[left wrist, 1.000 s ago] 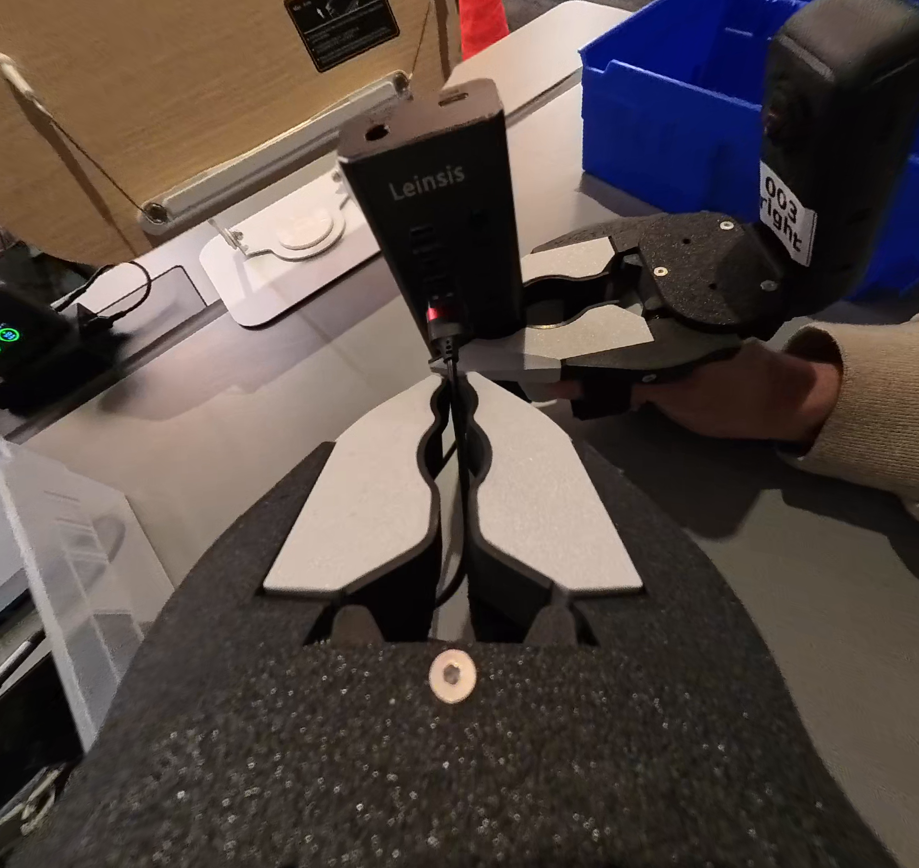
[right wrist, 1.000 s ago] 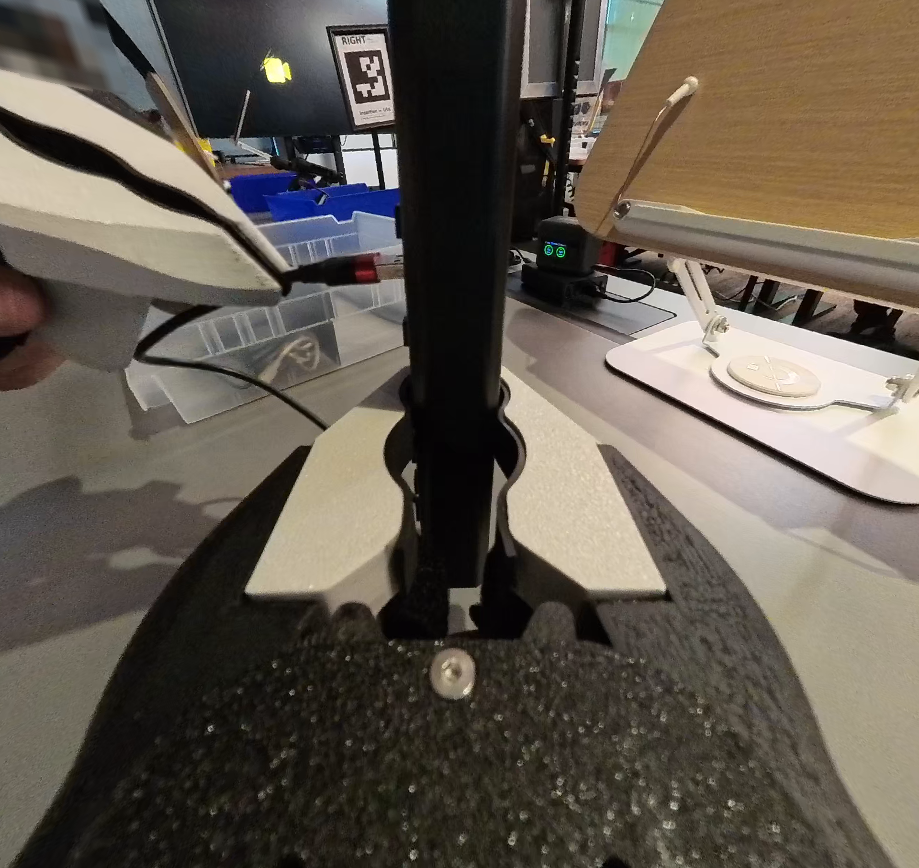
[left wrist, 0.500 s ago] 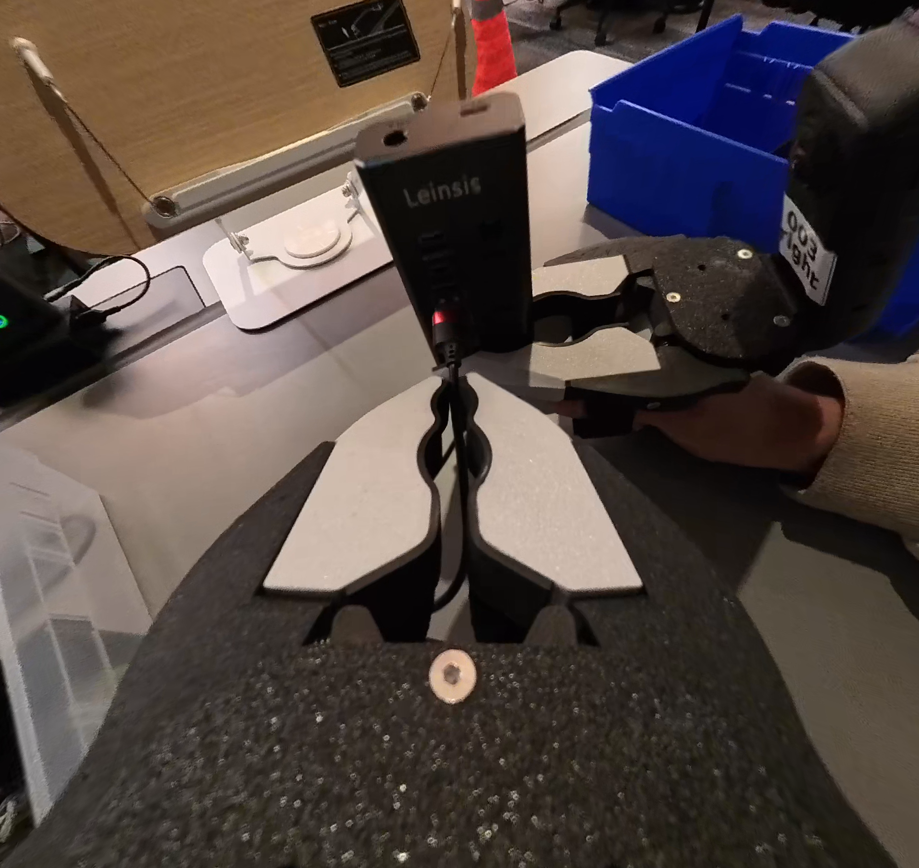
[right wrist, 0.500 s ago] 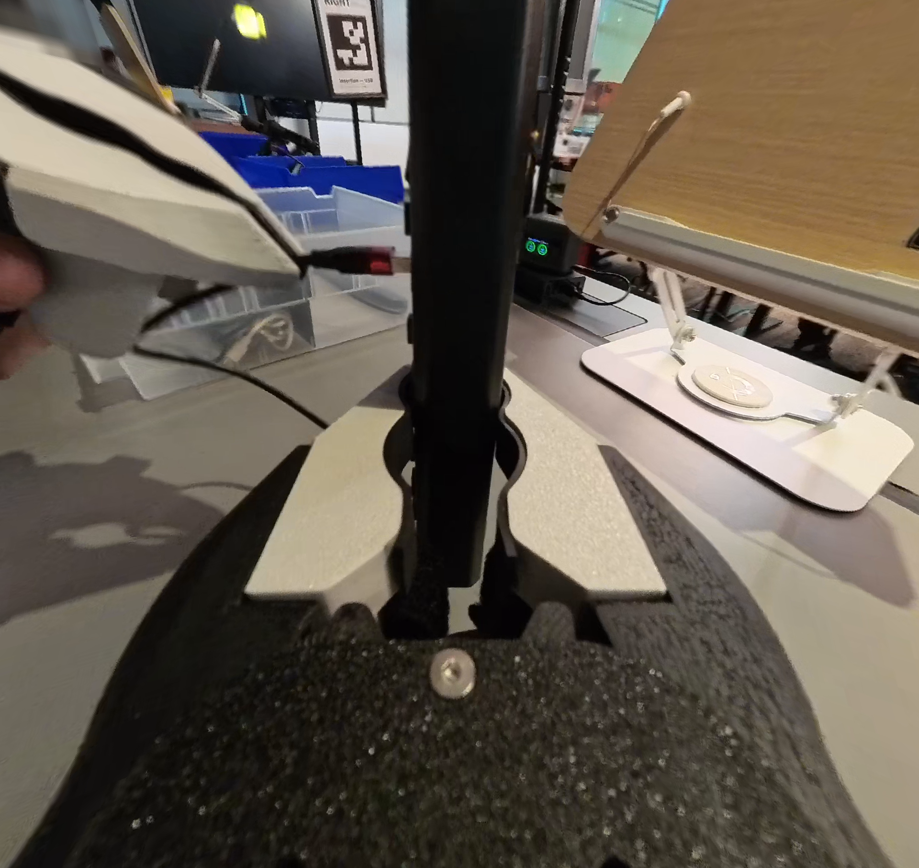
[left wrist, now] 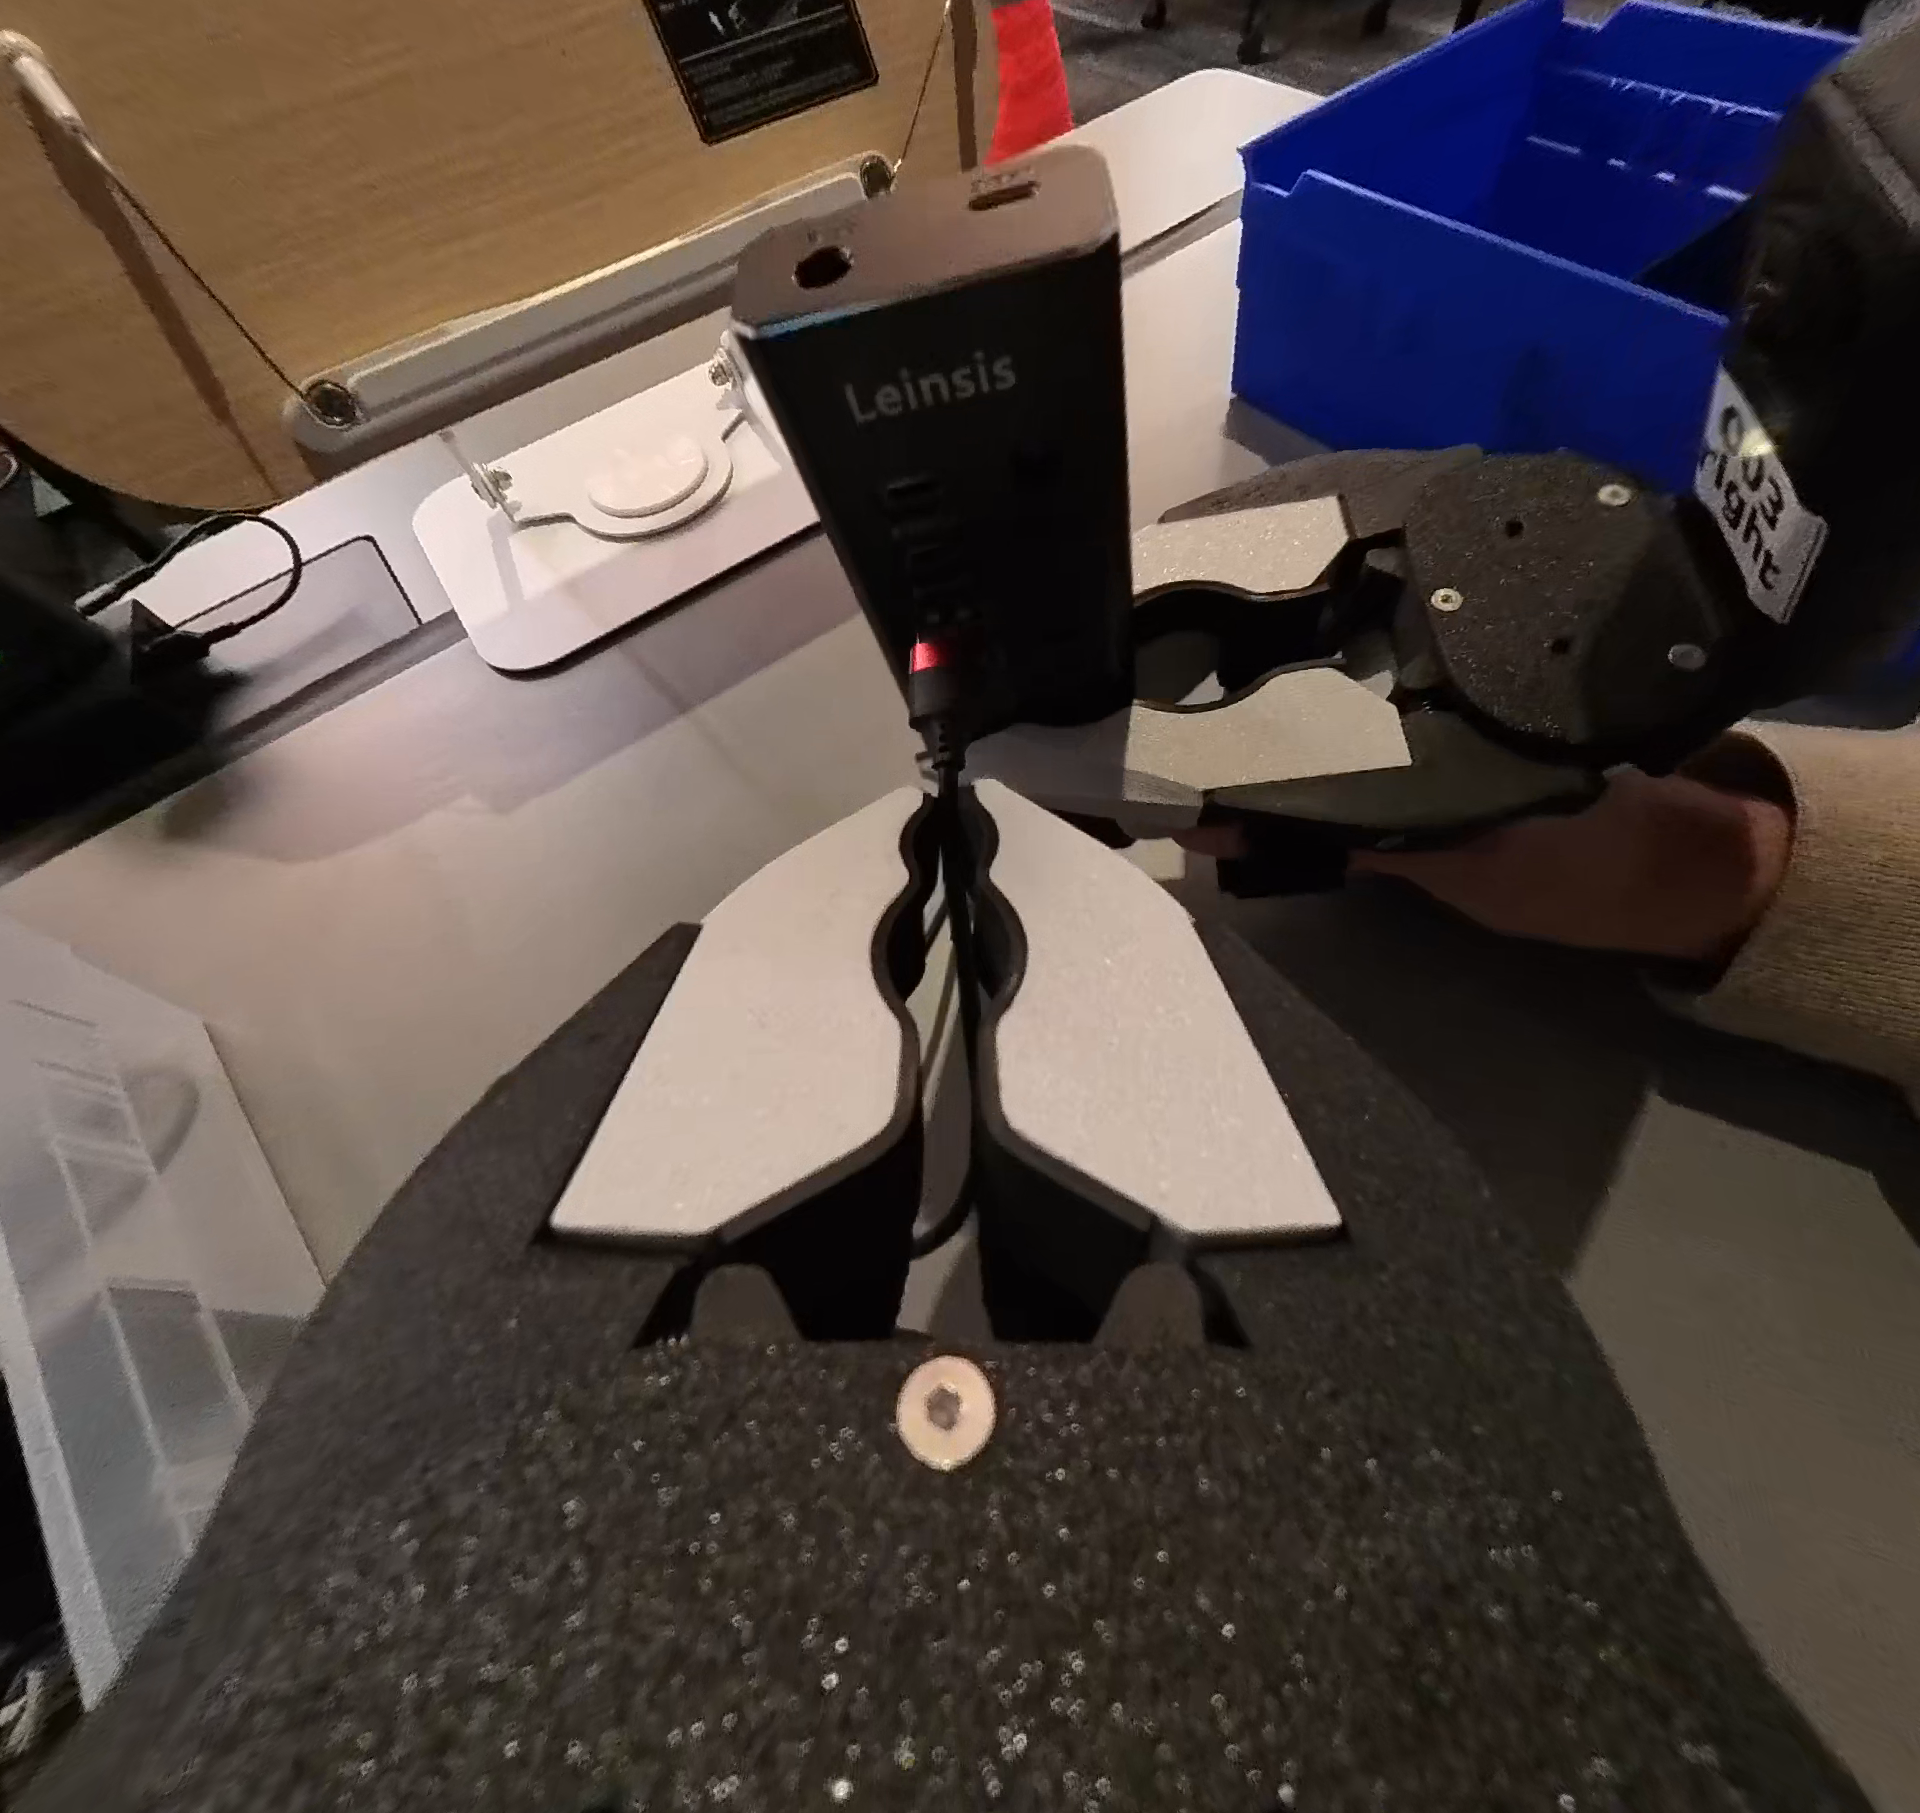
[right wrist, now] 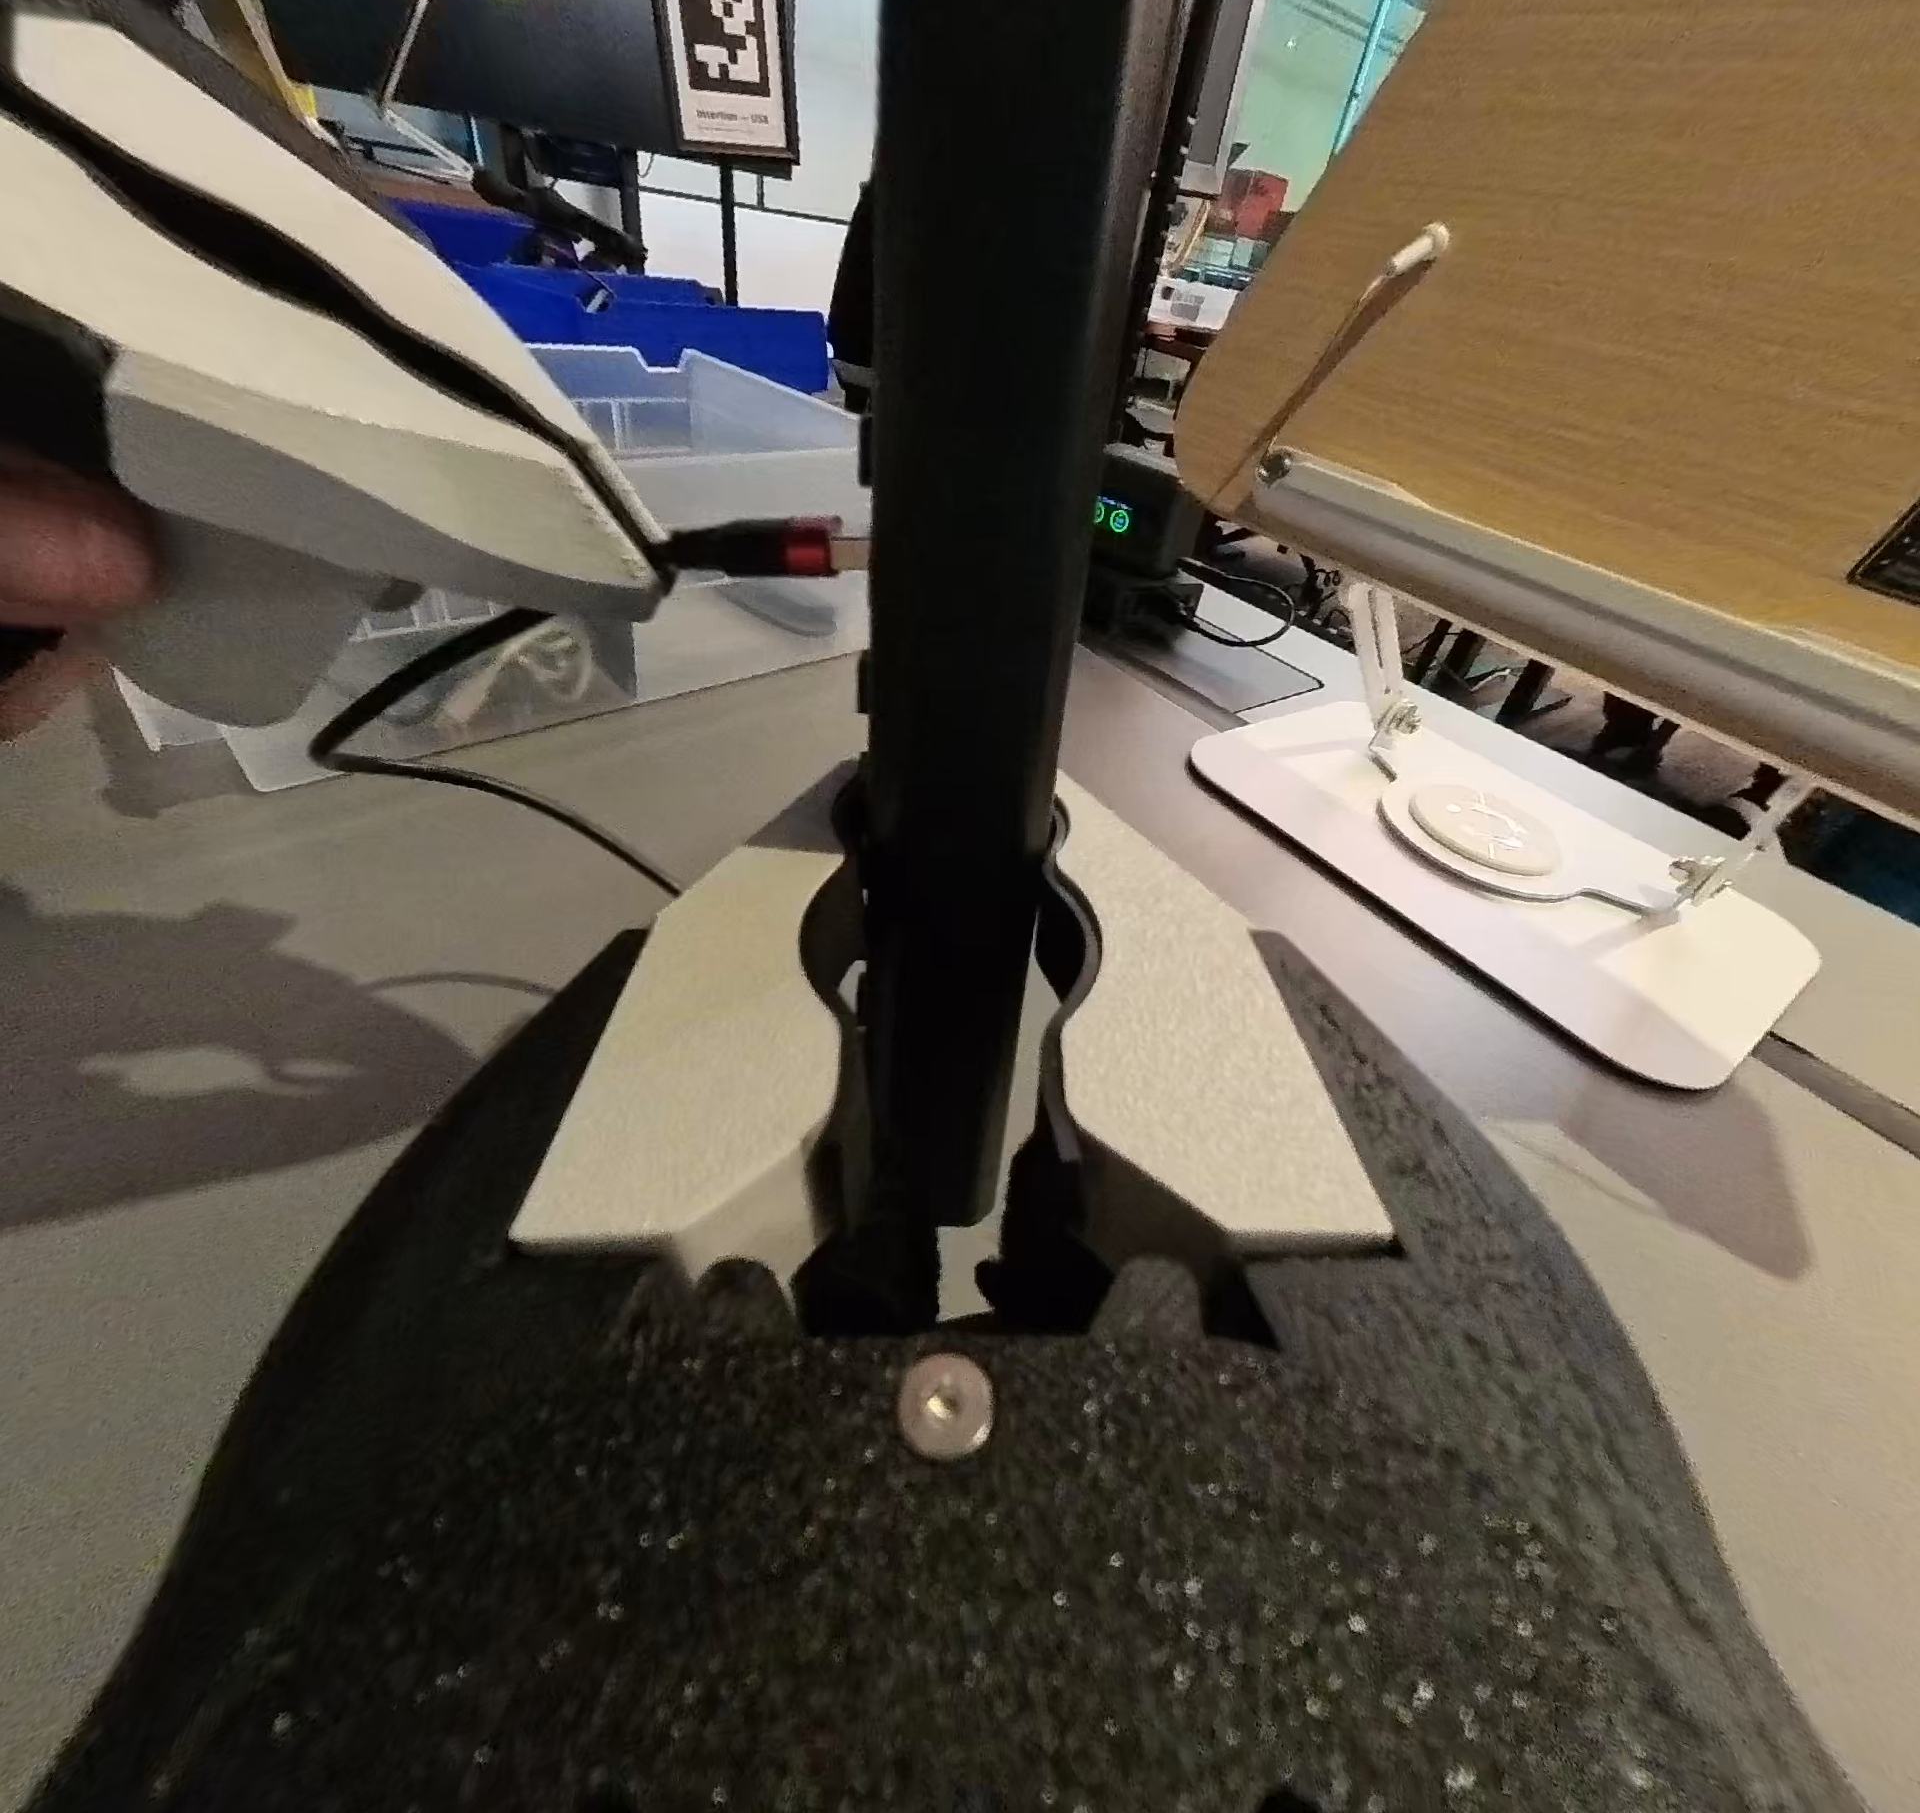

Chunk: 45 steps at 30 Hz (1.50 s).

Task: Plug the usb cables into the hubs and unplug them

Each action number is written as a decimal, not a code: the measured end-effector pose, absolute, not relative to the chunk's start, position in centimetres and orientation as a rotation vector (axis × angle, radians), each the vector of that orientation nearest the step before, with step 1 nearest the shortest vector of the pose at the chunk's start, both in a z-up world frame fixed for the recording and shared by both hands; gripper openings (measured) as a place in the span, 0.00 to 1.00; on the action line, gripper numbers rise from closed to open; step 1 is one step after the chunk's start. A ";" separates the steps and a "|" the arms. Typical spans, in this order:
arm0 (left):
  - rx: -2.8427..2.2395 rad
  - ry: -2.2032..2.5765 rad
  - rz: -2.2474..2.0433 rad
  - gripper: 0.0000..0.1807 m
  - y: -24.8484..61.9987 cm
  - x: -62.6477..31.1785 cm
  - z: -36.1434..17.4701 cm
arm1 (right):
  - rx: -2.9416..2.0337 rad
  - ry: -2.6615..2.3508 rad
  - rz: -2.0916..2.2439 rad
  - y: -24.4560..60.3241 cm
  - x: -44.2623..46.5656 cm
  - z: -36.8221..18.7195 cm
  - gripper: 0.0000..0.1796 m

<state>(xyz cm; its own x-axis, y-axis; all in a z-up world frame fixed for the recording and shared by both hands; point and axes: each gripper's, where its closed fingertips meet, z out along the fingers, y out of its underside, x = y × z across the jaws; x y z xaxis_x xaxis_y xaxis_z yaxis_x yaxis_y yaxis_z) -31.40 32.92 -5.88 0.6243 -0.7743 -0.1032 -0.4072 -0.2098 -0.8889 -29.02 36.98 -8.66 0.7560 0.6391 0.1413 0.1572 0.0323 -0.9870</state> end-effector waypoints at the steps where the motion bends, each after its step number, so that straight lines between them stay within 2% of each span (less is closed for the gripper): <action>1: -1.824 0.948 -0.463 0.01 32.9 -31.3 -5.7 | -1.528 -0.680 0.398 37.1 -29.0 -8.8 0.16; 18: -1.776 0.936 -0.473 0.02 33.1 -30.8 -5.6 | -1.555 -0.665 0.479 36.8 -29.6 -9.2 0.16; 22: -1.779 0.902 -0.509 0.05 33.3 -30.5 -5.8 | -1.523 -0.664 0.522 36.3 -30.1 -8.7 0.15; 29: -1.779 0.974 -0.475 0.03 32.8 -29.8 -5.9 | -1.440 -0.583 0.551 36.2 -29.8 -6.2 0.17; 37: -1.816 1.005 -0.456 0.03 33.0 -29.9 -6.6 | -1.528 -0.726 0.388 36.5 -29.6 -6.7 0.16; 45: -1.807 1.081 -0.459 0.03 33.2 -30.1 -7.5 | -1.592 -0.777 0.399 36.3 -30.0 -7.9 0.16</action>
